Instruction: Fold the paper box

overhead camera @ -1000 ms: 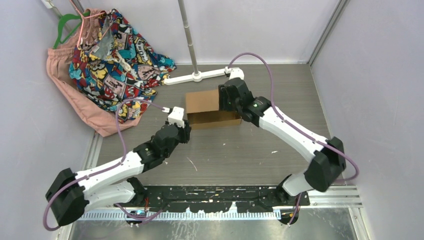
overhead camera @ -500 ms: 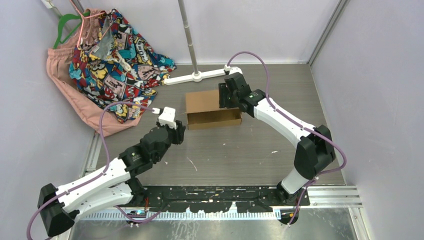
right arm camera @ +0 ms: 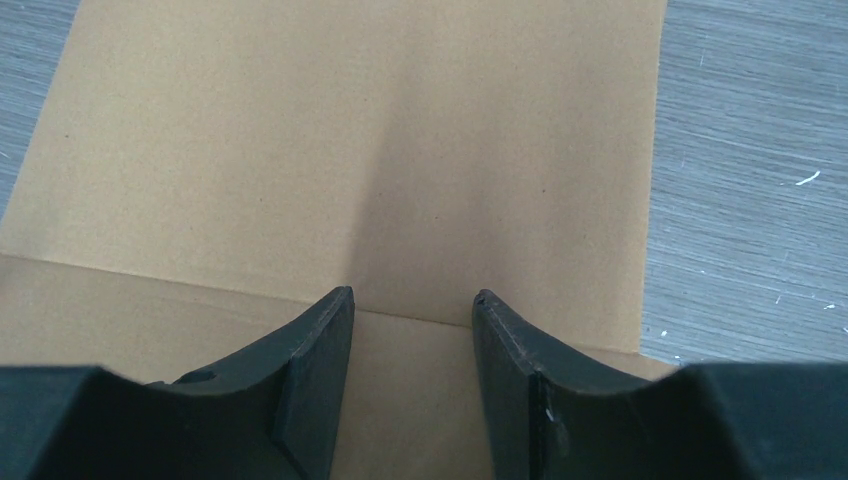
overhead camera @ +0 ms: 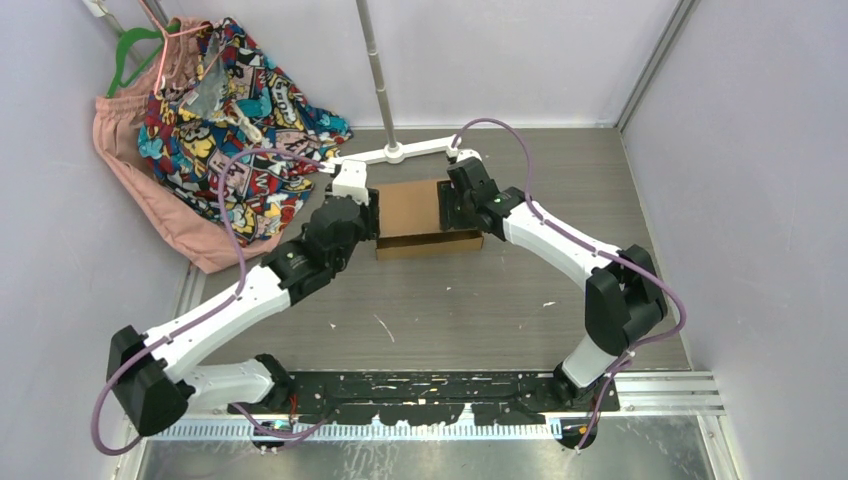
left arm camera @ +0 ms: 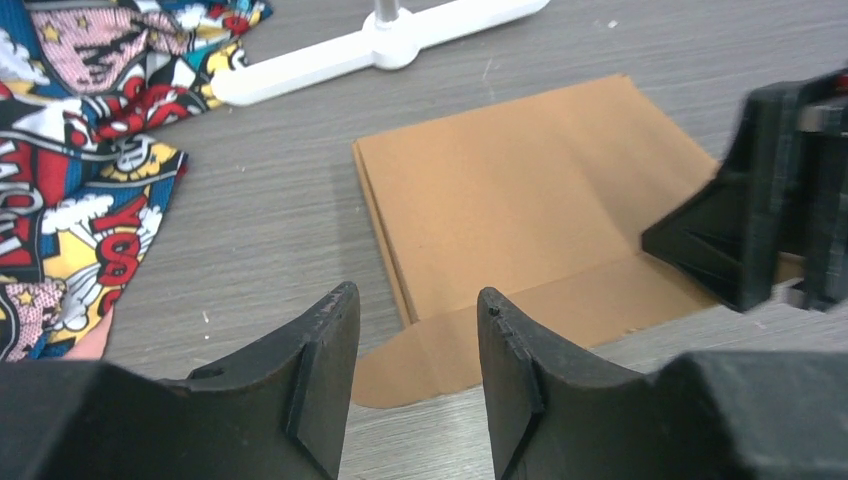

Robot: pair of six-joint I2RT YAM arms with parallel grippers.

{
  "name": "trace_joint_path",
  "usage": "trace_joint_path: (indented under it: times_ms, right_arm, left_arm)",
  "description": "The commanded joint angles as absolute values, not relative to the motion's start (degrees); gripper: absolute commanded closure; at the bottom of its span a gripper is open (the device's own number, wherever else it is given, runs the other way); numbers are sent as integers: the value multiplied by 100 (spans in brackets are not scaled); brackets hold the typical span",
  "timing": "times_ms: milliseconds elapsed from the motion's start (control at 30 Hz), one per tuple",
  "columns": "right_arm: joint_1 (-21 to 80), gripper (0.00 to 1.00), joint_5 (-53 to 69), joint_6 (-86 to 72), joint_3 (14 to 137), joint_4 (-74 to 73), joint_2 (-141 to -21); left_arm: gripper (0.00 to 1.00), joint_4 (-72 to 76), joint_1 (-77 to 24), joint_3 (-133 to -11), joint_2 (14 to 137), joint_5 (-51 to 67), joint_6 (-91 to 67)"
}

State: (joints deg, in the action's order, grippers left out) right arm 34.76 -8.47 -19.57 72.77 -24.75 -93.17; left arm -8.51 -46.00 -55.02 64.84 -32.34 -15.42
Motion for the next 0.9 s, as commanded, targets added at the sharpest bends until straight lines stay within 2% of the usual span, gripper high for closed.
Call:
trace_joint_path:
  times_ms: [0,300,867]
  right_arm:
    - [3457,47,-792,-1902,7161,-2227,-9300]
    - [3417,47,-735,-1940,6911,-2071,-9421]
    - [3384,47,-607,-2092,6407,-1617,-9798]
  left_arm:
    - [52,-965,-4307,-5594,6798,-2764,-1837]
    - [54,-465,-4298,-5116,7557,-2282,-2184]
    - [55,-32,-4298,-4825,8611,-2276,-2364]
